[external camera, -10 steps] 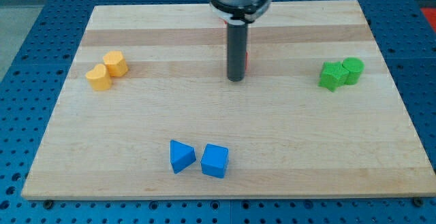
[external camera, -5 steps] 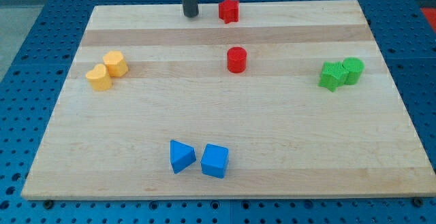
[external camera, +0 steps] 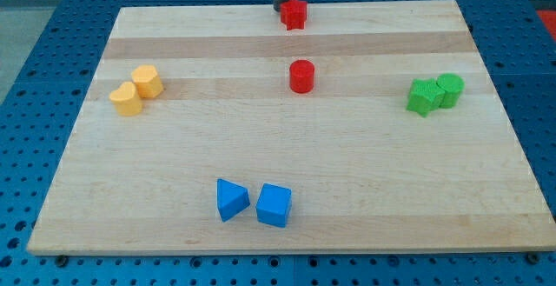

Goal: Move the red star into the red circle

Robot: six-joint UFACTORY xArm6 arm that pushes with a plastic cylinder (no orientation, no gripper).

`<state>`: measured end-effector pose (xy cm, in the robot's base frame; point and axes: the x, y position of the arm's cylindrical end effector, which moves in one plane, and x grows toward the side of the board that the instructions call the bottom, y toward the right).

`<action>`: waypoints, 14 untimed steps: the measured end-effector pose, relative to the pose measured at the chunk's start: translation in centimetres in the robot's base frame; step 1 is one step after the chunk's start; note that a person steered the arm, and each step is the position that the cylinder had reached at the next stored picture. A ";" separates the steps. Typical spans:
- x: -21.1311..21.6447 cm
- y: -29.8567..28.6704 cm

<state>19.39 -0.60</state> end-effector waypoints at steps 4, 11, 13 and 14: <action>2.1 3.1; 8.8 -0.3; 7.7 2.9; 7.7 3.0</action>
<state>27.09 2.42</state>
